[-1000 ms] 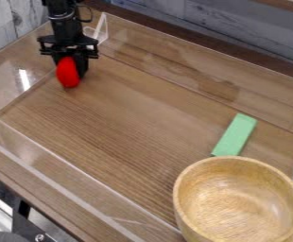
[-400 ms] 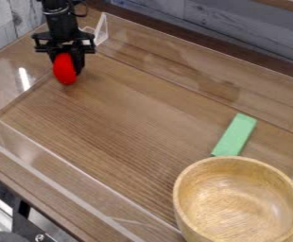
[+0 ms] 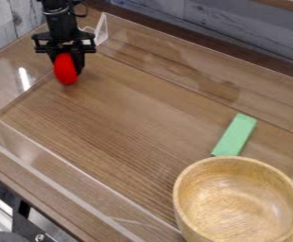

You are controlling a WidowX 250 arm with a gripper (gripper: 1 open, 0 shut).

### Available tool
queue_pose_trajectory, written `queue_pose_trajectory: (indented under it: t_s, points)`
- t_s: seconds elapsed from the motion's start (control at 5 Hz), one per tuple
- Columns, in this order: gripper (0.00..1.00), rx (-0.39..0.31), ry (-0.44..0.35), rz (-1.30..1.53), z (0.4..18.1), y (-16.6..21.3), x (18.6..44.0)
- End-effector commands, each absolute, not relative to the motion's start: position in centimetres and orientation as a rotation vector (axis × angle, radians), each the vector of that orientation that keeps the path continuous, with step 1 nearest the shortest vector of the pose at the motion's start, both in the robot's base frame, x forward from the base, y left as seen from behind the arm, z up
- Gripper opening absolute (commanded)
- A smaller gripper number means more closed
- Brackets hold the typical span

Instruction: Move the red object to the left side of the table

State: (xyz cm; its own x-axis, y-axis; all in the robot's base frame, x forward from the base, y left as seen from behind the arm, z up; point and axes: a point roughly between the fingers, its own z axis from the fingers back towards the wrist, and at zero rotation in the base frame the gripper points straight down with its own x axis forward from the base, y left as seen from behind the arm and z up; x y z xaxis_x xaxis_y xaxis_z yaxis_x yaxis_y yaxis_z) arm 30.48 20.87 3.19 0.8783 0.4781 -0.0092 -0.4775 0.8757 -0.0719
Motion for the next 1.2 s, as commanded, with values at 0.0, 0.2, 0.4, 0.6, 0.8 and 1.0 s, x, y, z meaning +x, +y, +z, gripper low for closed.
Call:
queue_pose_trajectory:
  t_s: [0.0,0.2,0.4,0.6,0.8,1.0]
  points:
    - [0.0,-0.033,-0.114,0.515,7.01,21.73,31.17]
    - [0.0,-0.033,-0.118,0.524,7.1,21.72,31.3]
    - [0.0,-0.033,-0.122,0.532,7.17,21.7,31.43]
    - [0.0,-0.034,-0.125,0.54,7.24,21.71,31.58]
    - [0.0,-0.034,-0.128,0.547,7.3,21.73,31.71]
    - [0.0,-0.033,-0.131,0.553,7.3,21.65,31.82]
